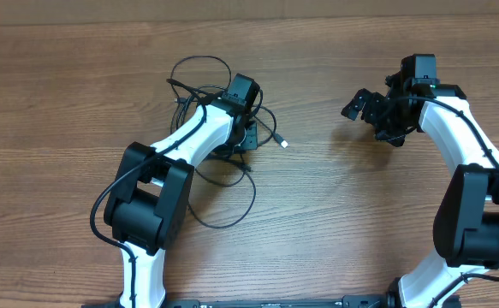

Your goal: Untangle cables

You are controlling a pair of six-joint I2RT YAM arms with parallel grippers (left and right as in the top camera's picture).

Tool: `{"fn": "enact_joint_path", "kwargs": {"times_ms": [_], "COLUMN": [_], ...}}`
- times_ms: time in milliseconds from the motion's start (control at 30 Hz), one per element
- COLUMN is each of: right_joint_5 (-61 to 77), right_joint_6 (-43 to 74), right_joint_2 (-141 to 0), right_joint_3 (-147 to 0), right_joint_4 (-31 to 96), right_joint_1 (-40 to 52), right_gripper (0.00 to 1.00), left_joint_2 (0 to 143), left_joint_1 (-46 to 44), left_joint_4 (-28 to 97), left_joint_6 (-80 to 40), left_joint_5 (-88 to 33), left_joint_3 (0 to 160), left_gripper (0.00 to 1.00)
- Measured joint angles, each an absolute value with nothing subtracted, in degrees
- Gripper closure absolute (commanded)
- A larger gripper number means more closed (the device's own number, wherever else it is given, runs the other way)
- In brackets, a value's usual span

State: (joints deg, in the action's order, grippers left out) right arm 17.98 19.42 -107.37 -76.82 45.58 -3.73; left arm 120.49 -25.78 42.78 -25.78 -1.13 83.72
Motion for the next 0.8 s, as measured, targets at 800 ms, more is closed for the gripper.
{"fn": "enact_joint_path", "kwargs": {"times_ms": [800], "right_joint_5": [17.98], "right_joint_6": [19.4], "right_joint_2": [-107.37], "right_joint_3": [-76.82], "right_joint_4": [45.58], "right_joint_1": [-3.73], "right_gripper": [0.0], "left_joint_2": [121.97], "left_joint_1": [-23.24], "left_joint_4": [48.36], "left_joint_6": [-20.88], "left_joint_5": [0.1], "left_joint_3": [88.51], "left_gripper": [0.71]}}
